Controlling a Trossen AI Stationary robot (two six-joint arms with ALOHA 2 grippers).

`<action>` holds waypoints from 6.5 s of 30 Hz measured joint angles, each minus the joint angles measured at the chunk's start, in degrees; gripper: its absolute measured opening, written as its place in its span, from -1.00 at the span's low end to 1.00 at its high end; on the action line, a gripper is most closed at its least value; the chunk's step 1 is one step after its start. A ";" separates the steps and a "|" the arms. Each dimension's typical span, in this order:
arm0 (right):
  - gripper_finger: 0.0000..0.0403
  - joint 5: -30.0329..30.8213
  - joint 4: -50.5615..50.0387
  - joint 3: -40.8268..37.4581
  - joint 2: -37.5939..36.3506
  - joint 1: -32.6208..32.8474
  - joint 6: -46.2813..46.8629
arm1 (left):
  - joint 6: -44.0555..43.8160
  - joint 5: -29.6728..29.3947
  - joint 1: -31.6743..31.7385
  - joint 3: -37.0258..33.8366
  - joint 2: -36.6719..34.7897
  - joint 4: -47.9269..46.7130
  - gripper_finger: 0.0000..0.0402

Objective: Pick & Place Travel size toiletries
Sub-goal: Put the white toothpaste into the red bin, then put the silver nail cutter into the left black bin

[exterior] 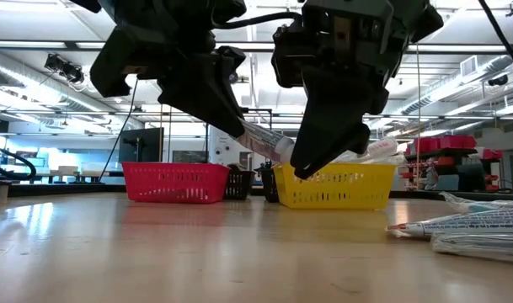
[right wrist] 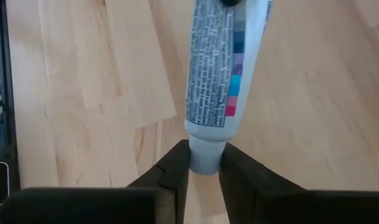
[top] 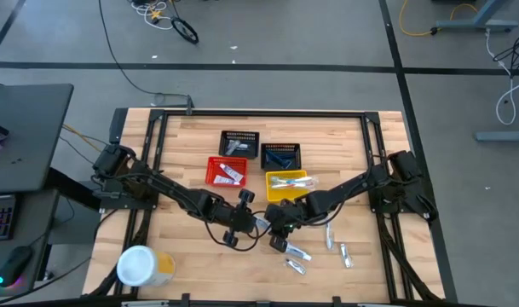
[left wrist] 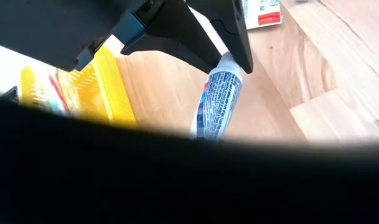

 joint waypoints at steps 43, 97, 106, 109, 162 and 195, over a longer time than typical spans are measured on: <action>-0.45 4.71 -9.05 0.04 -0.09 -0.50 -15.97 | -24.08 -10.96 16.83 -10.84 -12.28 -23.78 -0.80; -0.45 -8.81 7.44 0.02 -0.11 -17.13 -29.30 | -9.73 -11.07 17.50 -1.62 -12.28 -6.08 -0.50; -0.45 -9.79 14.56 0.02 -0.11 -16.96 -30.45 | -12.66 -11.03 19.73 -1.62 -12.28 -5.40 -0.50; -0.45 -9.81 17.09 0.02 -0.11 -16.79 -31.17 | -13.62 -11.01 20.05 -1.62 -12.28 -5.40 -0.50; -0.46 20.32 -31.07 0.04 -10.10 11.74 5.45 | -27.01 -9.32 20.02 -1.75 -15.64 -18.74 -0.52; -0.46 60.82 -38.25 0.04 -10.69 -4.78 5.24 | -15.40 2.24 37.65 -22.29 -42.11 -2.27 -0.60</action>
